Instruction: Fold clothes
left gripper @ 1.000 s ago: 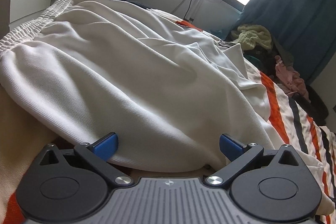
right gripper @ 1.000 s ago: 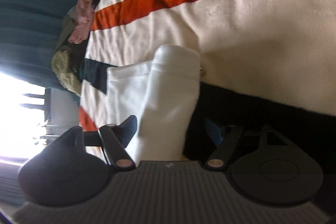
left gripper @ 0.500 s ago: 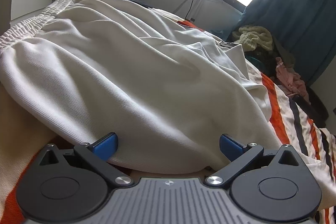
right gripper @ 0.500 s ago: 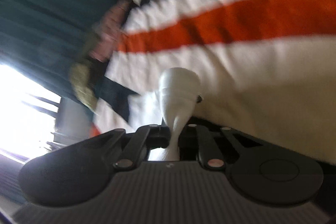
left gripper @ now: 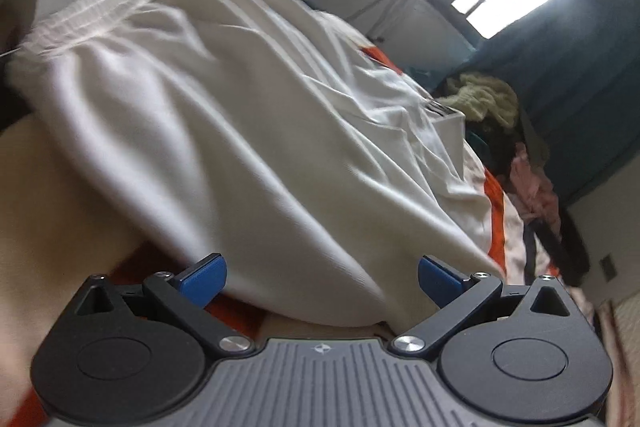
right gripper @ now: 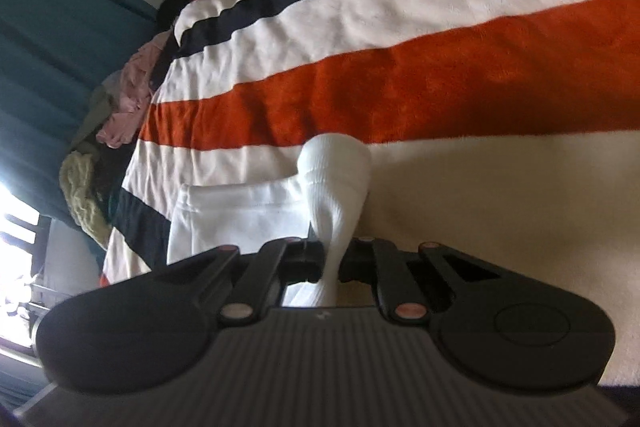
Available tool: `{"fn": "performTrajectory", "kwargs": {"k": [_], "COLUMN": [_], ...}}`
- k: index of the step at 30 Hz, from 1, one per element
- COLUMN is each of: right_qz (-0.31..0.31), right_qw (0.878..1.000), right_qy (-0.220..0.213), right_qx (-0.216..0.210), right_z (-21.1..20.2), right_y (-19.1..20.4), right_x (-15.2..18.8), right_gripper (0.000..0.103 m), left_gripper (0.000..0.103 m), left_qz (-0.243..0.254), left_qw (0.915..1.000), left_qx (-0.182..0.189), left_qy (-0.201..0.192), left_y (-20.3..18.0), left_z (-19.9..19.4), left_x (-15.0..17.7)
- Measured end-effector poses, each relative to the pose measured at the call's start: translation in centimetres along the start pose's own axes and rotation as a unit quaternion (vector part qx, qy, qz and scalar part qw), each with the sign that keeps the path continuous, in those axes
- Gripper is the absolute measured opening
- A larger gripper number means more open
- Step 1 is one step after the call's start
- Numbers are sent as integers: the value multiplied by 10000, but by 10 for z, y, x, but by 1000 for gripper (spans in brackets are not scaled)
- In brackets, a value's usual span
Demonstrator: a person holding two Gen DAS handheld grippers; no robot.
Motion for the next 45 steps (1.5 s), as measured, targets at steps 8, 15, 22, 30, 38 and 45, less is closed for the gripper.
{"fn": "performTrajectory", "kwargs": {"k": [8, 15, 22, 30, 38, 45], "right_qz": [-120, 19, -123, -254, 410, 974], "right_qw": [9999, 9999, 9995, 9994, 9966, 9885], "right_qy": [22, 118, 237, -25, -489, -496], "right_qx": [-58, -38, 192, 232, 520, 1047], "right_z": [-5, 0, 6, -5, -33, -46], "right_y": [5, 1, -3, -1, -21, -46], "right_x": [2, 2, 7, 5, 2, 11], "right_gripper": [10, 10, 10, 7, 6, 7], "left_gripper": [103, 88, 17, 7, 7, 8], "left_qz": [-1542, -2562, -2219, -2033, -1878, -1958], "left_qw": [9871, 9661, 9738, 9724, 9787, 9793], "left_qx": [98, 287, 153, 396, 282, -50], "left_qy": [408, 167, -467, -1074, -781, -519], "left_y": [78, 114, 112, 116, 139, 188], "left_z": [-35, -14, -15, -76, -124, -114], "left_x": [-34, -58, -93, -128, -135, -102]}}
Point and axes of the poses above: each gripper's, at about its wrist camera, not at the fingertips, and z roughly the way its jaws point, y to its left, x to its underside, the point moved 5 cm from there along z, roughly the way its jaws point, and after that the axes turned 5 degrees about y, right-handed, at the moved point
